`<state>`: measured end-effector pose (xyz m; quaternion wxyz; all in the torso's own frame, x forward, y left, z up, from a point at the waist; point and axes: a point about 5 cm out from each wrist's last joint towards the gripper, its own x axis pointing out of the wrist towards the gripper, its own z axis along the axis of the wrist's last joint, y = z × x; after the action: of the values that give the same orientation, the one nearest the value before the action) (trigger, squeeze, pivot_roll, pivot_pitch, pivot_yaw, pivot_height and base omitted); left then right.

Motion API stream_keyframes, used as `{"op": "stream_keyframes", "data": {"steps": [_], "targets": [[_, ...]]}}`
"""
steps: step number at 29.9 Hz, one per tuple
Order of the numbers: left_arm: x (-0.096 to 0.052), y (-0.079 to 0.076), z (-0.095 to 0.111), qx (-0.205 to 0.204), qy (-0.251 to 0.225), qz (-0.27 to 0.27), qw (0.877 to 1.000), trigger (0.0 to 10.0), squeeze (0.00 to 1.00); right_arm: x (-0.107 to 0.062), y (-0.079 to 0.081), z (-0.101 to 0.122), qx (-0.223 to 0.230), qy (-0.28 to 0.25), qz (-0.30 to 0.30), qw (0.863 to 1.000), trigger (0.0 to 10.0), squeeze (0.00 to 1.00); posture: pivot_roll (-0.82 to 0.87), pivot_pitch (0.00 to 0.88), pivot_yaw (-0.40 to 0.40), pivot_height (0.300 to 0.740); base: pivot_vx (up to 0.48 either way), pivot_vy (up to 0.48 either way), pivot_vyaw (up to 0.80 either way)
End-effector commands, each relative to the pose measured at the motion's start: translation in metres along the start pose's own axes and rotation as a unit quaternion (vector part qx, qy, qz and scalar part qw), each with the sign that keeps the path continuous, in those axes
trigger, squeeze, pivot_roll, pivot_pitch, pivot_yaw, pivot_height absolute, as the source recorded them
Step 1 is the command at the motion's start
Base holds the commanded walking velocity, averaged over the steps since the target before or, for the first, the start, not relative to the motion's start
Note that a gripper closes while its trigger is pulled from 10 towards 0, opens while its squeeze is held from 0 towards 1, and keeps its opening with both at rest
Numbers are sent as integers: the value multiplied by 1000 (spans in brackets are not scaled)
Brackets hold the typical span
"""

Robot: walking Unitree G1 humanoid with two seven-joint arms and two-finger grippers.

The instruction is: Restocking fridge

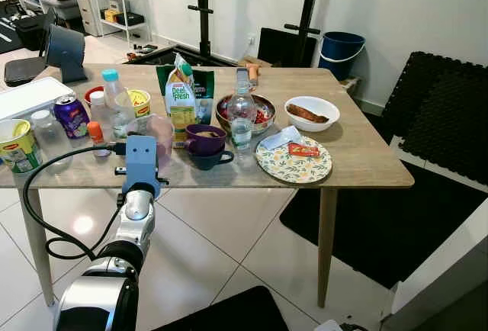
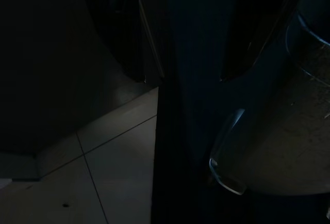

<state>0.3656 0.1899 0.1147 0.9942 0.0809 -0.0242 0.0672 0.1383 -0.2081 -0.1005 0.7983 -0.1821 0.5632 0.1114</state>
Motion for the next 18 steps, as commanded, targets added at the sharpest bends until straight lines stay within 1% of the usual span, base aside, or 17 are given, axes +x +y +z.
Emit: {"op": "stream_keyframes", "data": {"steps": [1, 2, 3, 6, 10, 13, 18], "targets": [[-4, -4, -7, -4, 9, -10, 1000, 4863, 0, 0, -1, 0, -1, -1, -1, 1000, 10000, 0, -16, 0, -29, 740, 0, 0, 0], [-5, -7, -7, -14, 7, -17, 1000, 10000, 0, 0, -1, 0, -1, -1, -1, 1000, 10000, 0, -16, 0, -30, 740, 0, 0, 0], [-5, -7, -7, -14, 7, -17, 1000, 10000, 0, 0, -1, 0, -1, -1, -1, 1000, 10000, 0, -16, 0, -30, 740, 0, 0, 0], [-5, -16, -2, -34, -7, -36, 999, 10000, 0, 0, -1, 1, -1, -2, -2, 1000, 10000, 0, -16, 0, -30, 740, 0, 0, 0], [-5, -18, 1, -35, -17, -36, 999, 10000, 0, 0, -1, 1, -1, -2, -2, 1000, 10000, 0, -16, 0, -30, 740, 0, 0, 0], [-6, -19, 2, -33, -29, -26, 999, 10000, 0, 0, -2, 1, 1, -2, -2, 1000, 10000, 0, -15, 0, -27, 740, 0, 0, 0], [-14, -19, -4, -23, -34, -14, 999, 10000, 0, 0, -1, 0, 3, -2, -2, 1000, 10000, 0, -8, 0, -25, 740, 0, 0, 0]]}}
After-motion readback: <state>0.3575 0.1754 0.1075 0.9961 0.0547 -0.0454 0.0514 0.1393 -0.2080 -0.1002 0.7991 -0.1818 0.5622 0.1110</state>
